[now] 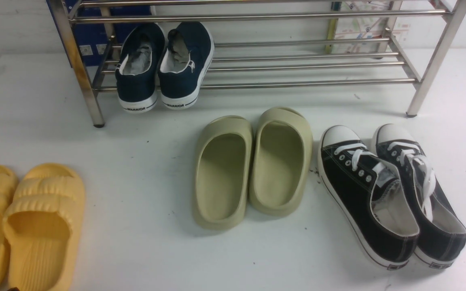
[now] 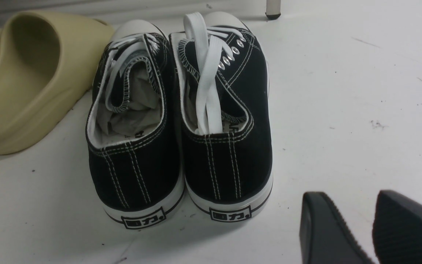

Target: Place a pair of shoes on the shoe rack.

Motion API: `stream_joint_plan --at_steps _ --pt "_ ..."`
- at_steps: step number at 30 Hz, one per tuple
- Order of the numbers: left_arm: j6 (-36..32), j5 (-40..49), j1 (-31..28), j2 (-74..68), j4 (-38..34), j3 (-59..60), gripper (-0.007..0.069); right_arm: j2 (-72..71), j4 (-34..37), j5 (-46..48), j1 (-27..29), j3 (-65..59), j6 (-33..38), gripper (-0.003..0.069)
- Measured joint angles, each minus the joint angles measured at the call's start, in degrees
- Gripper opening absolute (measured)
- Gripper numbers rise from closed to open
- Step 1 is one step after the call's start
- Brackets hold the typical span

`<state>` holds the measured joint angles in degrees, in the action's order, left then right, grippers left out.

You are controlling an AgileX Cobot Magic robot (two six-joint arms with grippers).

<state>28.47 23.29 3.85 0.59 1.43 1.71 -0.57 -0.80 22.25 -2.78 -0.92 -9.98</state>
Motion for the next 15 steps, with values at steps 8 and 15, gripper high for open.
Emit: stream_joint_plan --at_steps 8,15 --pt "0.0 0.0 0.0 0.0 0.1 0.0 0.0039 0.0 0.0 0.0 0.0 0.0 0.0 0.0246" --pt "0.0 0.0 0.0 0.0 0.1 0.0 0.0043 0.0 0.0 0.0 0.0 0.0 0.0 0.0246"
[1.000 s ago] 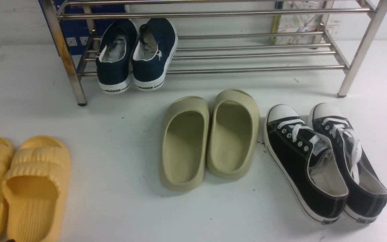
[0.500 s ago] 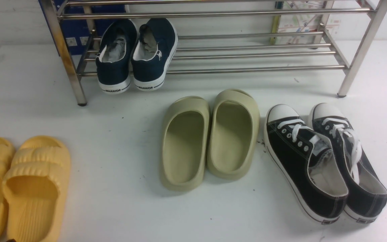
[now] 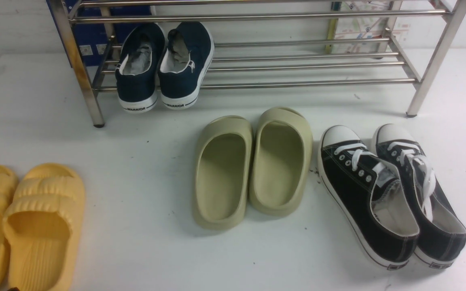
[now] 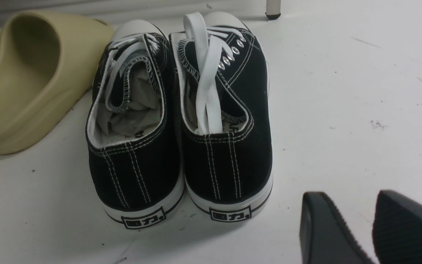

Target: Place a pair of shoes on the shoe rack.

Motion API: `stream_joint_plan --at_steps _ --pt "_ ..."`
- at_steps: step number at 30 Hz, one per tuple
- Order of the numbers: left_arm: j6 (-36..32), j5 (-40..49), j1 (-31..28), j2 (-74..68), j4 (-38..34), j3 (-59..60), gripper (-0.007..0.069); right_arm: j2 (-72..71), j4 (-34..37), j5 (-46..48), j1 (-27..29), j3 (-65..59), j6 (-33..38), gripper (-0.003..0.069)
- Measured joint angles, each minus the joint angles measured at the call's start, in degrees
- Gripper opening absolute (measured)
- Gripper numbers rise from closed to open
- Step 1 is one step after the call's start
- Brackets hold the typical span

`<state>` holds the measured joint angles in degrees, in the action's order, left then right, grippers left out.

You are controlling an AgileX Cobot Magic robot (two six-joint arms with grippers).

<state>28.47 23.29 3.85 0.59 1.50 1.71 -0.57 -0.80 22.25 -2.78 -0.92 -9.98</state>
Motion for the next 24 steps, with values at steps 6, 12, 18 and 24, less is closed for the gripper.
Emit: stream_joint_plan --at_steps 6,12,18,24 --pt "0.0 0.0 0.0 0.0 0.0 0.0 0.005 0.0 0.0 0.0 0.0 0.0 0.0 0.0246" --pt "0.0 0.0 0.0 0.0 0.0 0.0 0.0056 0.0 0.0 0.0 0.0 0.0 0.0 0.0246" --pt "0.0 0.0 0.0 0.0 0.0 0.0 0.0062 0.0 0.0 0.0 0.0 0.0 0.0 0.0246" --pt "0.0 0.0 0.0 0.0 0.0 0.0 0.0071 0.0 0.0 0.0 0.0 0.0 0.0 0.0246"
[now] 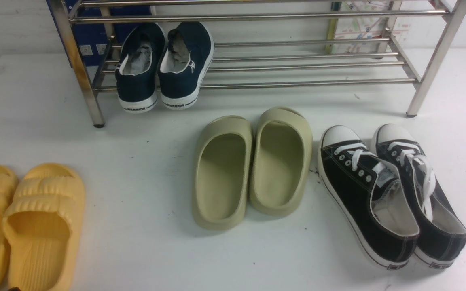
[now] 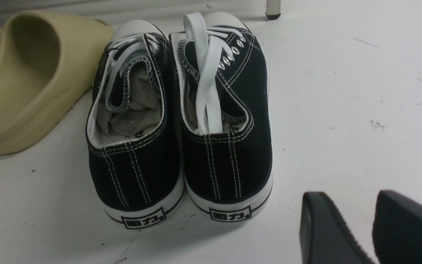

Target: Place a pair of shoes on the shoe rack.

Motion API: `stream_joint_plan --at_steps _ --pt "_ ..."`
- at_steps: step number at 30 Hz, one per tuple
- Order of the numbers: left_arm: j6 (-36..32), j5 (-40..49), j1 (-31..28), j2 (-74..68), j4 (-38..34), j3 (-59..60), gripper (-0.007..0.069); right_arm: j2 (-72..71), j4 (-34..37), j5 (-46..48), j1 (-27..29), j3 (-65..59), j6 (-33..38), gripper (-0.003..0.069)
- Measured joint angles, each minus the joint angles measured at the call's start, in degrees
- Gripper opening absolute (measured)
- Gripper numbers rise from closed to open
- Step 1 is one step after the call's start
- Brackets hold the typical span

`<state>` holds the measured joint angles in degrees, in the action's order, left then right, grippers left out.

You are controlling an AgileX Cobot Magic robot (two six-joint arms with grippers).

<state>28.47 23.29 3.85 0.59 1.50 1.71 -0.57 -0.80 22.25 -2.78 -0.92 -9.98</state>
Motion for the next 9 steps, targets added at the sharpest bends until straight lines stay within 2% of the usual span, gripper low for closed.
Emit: stream_joint_plan --at_steps 9 --pt "0.0 0.0 0.0 0.0 0.0 0.0 0.008 0.0 0.0 0.0 0.0 0.0 0.0 0.0246"
